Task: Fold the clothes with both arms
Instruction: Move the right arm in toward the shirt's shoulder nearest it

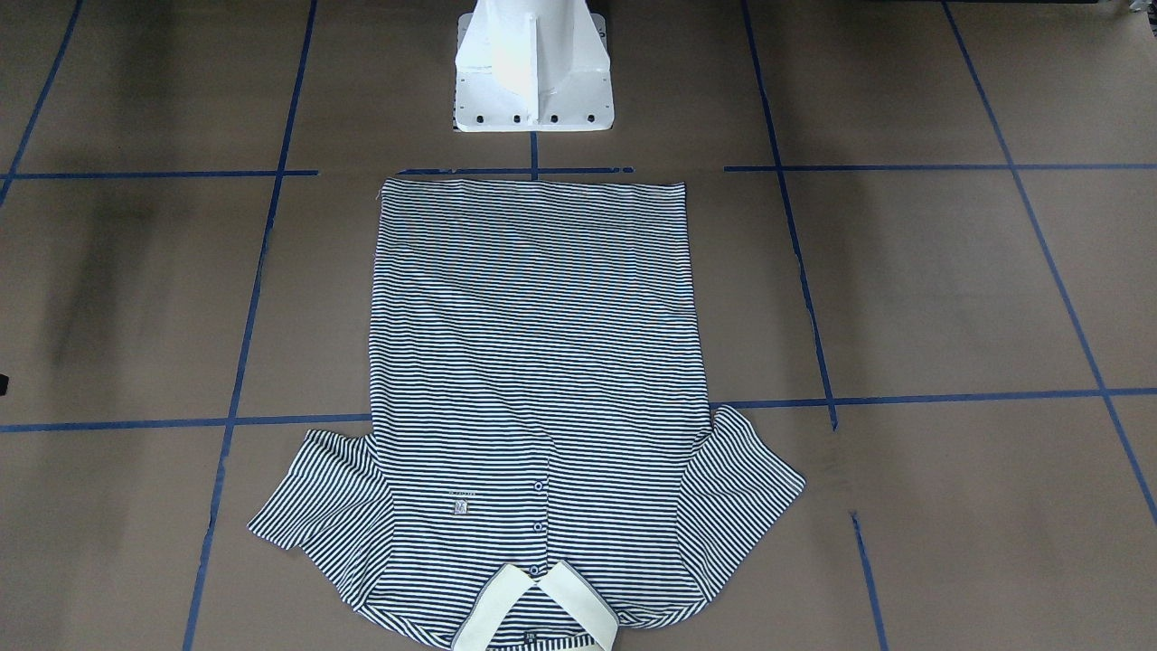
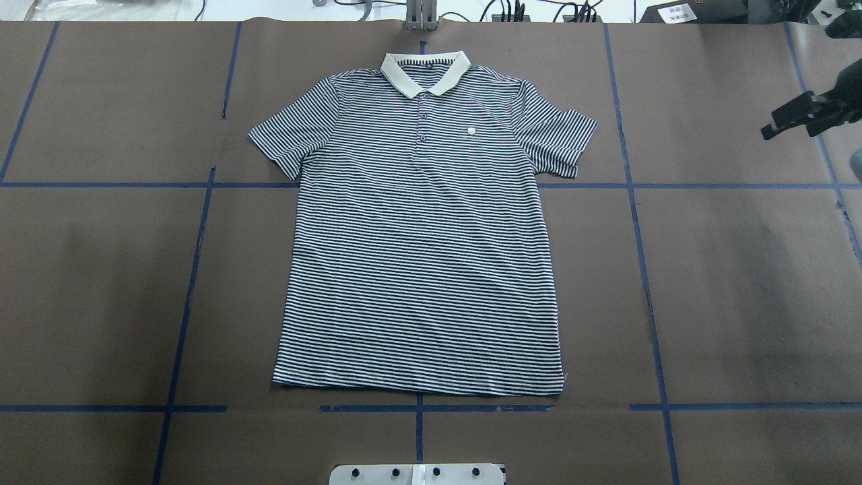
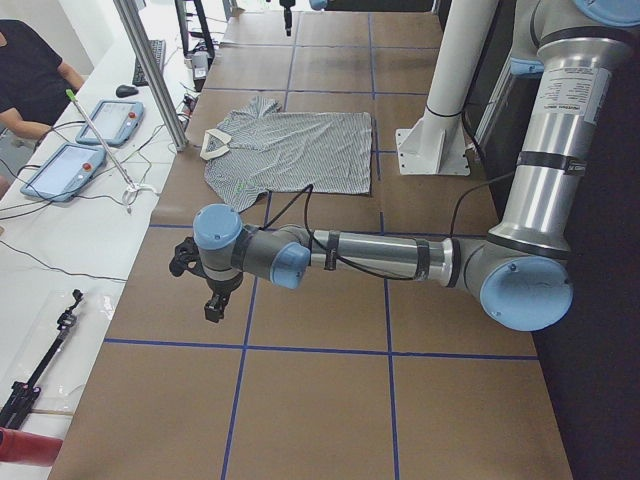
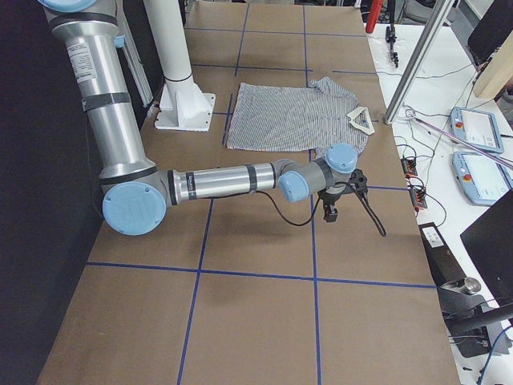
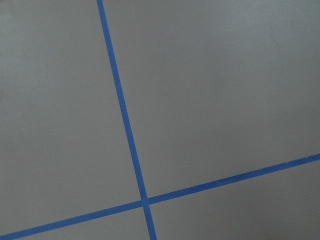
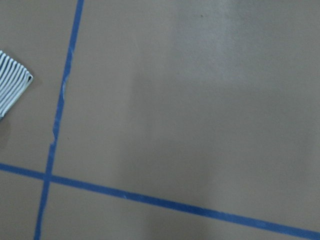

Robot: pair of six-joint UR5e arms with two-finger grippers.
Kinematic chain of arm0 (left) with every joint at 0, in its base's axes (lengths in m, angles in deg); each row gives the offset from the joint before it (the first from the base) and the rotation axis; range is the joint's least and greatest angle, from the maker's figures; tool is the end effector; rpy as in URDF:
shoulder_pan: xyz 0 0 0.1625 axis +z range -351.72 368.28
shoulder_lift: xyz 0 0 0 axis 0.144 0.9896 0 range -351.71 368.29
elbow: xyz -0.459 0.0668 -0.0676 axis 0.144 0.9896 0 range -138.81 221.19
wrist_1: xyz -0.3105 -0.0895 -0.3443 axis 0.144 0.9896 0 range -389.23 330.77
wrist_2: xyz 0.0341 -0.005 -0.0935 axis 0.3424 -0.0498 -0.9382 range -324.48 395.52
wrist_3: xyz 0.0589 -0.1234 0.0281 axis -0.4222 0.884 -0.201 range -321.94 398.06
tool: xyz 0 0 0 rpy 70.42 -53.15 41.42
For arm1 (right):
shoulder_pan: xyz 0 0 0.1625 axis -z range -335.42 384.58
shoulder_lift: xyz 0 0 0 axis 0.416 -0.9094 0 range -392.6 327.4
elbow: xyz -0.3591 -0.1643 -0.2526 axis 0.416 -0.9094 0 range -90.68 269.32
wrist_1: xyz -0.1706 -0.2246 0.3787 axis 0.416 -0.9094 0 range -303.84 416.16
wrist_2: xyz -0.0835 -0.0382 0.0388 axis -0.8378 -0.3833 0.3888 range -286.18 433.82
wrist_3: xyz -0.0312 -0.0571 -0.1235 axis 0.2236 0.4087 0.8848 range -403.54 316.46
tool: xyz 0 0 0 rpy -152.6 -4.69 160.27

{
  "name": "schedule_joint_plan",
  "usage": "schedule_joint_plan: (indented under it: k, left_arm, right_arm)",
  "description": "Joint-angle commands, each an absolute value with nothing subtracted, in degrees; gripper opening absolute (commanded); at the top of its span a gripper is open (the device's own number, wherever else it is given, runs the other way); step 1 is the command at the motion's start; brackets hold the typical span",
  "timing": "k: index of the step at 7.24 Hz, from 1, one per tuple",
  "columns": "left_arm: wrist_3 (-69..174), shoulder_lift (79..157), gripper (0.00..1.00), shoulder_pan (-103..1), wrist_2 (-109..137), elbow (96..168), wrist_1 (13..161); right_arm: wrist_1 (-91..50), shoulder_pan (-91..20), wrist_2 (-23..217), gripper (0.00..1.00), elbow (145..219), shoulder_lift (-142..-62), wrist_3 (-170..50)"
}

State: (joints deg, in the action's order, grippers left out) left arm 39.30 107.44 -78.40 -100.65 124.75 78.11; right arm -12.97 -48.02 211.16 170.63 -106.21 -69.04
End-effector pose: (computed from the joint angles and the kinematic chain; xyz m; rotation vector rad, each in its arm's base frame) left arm 0.0053 -0.6545 0.6604 0.2991 0.8103 0.1751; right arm -0.1843 -0.6905 0.5869 0.1412 -0.9228 -0.0748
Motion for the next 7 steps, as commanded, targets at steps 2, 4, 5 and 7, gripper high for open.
schedule_joint_plan:
  k: [2, 4, 5, 7]
  left_arm:
    - [39.29, 106.81, 1.0, -78.38, -105.78, 124.6, 82.9]
    - [39.29, 106.72, 1.0, -78.38, -105.73, 124.68, 88.87]
    - [39.38, 106.64, 1.0, -78.47, -105.64, 124.51, 91.85]
    - [39.38, 104.1, 1.0, -78.47, -105.9, 124.95, 96.95]
  right_arm:
    - [0.85, -39.17, 201.83, 0.99, 160.54, -94.5, -93.58]
    - [4.82, -33.28, 190.07, 0.97, 158.93, -91.5, -106.74]
    - [7.7, -29.77, 184.97, 0.95, 158.58, -91.14, -115.17]
    - [9.4, -26.49, 180.88, 0.91, 155.25, -89.3, -117.11]
